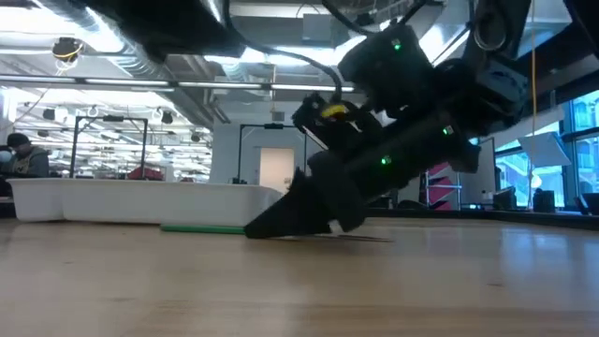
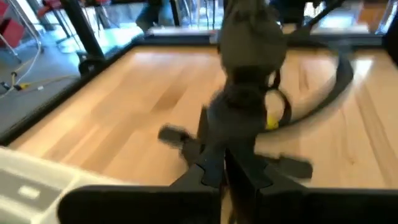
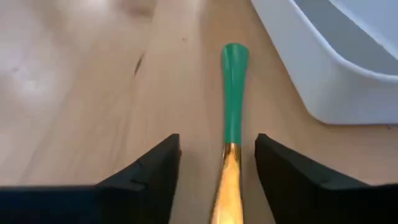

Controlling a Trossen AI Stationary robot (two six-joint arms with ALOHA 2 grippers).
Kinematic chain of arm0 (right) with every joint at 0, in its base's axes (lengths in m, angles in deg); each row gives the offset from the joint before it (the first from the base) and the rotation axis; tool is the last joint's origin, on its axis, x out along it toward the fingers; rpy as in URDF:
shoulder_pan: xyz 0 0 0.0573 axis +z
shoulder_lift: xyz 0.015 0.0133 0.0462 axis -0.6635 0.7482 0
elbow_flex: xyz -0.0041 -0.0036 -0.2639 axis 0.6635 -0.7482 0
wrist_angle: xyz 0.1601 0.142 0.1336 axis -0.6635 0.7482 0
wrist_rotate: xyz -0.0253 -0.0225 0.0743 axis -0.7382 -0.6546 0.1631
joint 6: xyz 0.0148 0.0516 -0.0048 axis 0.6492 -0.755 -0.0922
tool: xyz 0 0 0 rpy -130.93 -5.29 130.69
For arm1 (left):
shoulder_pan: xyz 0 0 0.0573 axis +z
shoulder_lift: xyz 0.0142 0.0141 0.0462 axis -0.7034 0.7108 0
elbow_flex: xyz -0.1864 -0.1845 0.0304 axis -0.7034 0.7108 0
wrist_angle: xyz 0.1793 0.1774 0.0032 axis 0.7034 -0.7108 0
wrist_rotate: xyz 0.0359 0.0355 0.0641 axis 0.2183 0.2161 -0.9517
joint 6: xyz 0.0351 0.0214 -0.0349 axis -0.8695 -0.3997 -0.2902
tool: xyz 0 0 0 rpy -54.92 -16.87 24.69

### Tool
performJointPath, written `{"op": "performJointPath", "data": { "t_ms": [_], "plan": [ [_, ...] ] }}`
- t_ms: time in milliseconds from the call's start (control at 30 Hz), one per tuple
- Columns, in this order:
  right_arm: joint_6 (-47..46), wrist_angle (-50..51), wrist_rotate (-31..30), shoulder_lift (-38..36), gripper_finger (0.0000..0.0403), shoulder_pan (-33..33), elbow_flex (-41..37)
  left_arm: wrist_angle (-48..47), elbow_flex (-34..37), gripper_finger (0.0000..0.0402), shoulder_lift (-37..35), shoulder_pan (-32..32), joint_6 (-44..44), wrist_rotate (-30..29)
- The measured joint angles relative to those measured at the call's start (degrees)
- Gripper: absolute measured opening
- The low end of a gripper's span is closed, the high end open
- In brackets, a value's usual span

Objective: Sort silverware
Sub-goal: Put the green knife into the white cutlery tray

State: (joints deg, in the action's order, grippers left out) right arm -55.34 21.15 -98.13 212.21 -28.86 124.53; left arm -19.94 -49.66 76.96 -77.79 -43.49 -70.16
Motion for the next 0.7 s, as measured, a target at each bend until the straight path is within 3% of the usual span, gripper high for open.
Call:
{"op": "performJointPath", "data": {
  "t_ms": [67,267,400,567,700],
  "plan": [
    [-1.39,0.12,-2.28,1.57,0.0183,-0.13,1.08,-3.00,0.05,0.0020,-0.22,-1.32,3.00,-0.24],
    [-3.58,6.00,2.92,2.05,0.0096,-2.04,1.23,-6.26,1.15,0.0106,-0.09,-3.43,13.83,-0.31],
    [-1.16,9.05,5.17,1.90,0.0028,-2.17,1.35,-7.07,1.56,0.0150,-0.03,-3.77,14.97,1.76],
    [0.87,9.19,5.44,1.83,0.0024,-0.90,1.30,-7.21,1.58,0.0173,2.78,-3.66,10.34,7.59],
    [0.73,8.85,5.61,0.65,0.0020,-0.20,0.93,-7.09,1.58,0.0191,6.50,-3.12,13.94,8.81]
  ]
}}
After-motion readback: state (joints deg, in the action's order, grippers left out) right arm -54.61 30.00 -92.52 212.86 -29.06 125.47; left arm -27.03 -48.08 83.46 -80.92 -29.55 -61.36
